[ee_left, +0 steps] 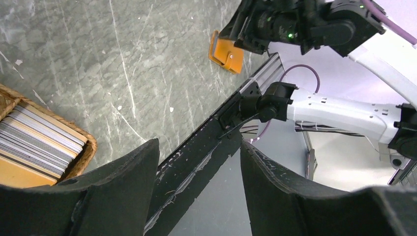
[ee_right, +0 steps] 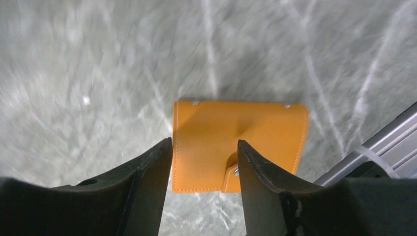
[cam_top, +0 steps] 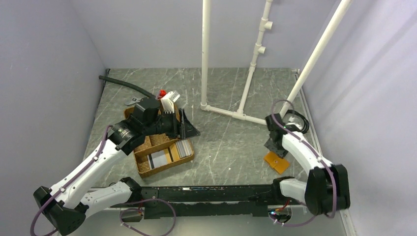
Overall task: Put the credit cards into the card holder
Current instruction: Reset both arms
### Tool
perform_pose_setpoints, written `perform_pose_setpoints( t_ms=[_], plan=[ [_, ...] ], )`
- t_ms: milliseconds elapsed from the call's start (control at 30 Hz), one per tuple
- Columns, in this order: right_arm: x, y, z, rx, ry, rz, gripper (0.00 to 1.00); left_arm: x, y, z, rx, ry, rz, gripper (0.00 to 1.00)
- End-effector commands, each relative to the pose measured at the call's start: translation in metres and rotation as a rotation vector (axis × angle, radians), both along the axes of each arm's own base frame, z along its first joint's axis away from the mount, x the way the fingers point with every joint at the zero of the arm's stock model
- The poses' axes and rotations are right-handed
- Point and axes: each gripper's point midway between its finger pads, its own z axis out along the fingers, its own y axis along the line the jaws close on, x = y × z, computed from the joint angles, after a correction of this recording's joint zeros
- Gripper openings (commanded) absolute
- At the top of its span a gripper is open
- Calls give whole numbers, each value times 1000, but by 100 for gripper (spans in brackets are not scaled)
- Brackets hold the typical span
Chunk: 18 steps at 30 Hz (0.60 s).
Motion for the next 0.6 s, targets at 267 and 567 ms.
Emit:
perform_pose_setpoints(
  t_ms=[267, 567],
  plan=[
    [45, -41, 207, -51, -595, 83, 95, 7, 45, 85, 67, -251, 153, 76],
    [-43, -40, 431, -213, -1239, 236, 100, -5, 156, 226, 49, -732, 548, 96]
  ],
)
